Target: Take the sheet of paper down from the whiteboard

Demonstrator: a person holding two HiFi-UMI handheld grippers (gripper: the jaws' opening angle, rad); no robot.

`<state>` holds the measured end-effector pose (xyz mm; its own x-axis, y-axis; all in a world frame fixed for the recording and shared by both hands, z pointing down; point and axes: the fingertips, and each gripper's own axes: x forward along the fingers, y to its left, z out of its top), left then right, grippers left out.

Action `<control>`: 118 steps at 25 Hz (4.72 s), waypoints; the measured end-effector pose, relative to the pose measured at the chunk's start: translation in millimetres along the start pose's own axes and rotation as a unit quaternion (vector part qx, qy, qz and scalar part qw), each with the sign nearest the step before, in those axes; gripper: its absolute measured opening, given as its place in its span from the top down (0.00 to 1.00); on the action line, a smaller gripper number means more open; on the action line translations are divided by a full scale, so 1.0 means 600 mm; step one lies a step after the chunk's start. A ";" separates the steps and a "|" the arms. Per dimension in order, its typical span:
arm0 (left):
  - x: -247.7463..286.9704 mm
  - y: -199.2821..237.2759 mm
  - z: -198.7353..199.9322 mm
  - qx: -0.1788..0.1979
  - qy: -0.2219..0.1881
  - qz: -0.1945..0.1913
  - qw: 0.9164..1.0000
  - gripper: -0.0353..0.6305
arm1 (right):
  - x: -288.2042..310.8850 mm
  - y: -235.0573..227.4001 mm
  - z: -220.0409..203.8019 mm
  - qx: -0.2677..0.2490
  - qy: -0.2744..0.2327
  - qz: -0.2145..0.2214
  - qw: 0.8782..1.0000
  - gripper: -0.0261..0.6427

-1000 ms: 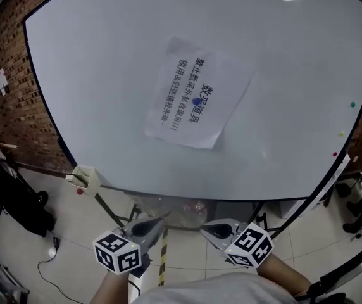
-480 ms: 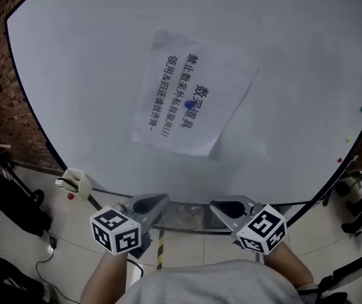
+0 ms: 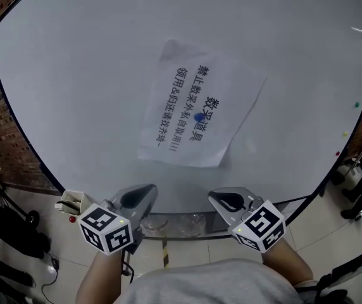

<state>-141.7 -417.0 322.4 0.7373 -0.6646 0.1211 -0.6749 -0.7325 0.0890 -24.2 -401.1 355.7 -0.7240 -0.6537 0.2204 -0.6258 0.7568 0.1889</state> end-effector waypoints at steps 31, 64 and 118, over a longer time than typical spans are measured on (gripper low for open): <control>0.046 0.094 0.088 0.010 -0.095 -0.103 0.990 0.94 | 0.022 -0.054 0.170 -0.072 -0.077 -0.150 0.983 0.96; 0.033 0.101 0.093 0.014 -0.076 -0.115 0.990 0.94 | 0.040 -0.159 0.291 -0.216 -0.097 -0.350 0.907 0.84; -0.140 -0.239 -0.158 0.010 0.046 -0.027 0.999 0.94 | -0.262 0.115 -0.091 0.032 0.078 -0.173 0.981 0.96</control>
<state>-109.8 -242.1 393.0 0.7657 -0.6090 0.2069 -0.6334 -0.7700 0.0773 62.4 -246.1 386.1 -0.4150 -0.8598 0.2976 -0.8473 0.4844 0.2180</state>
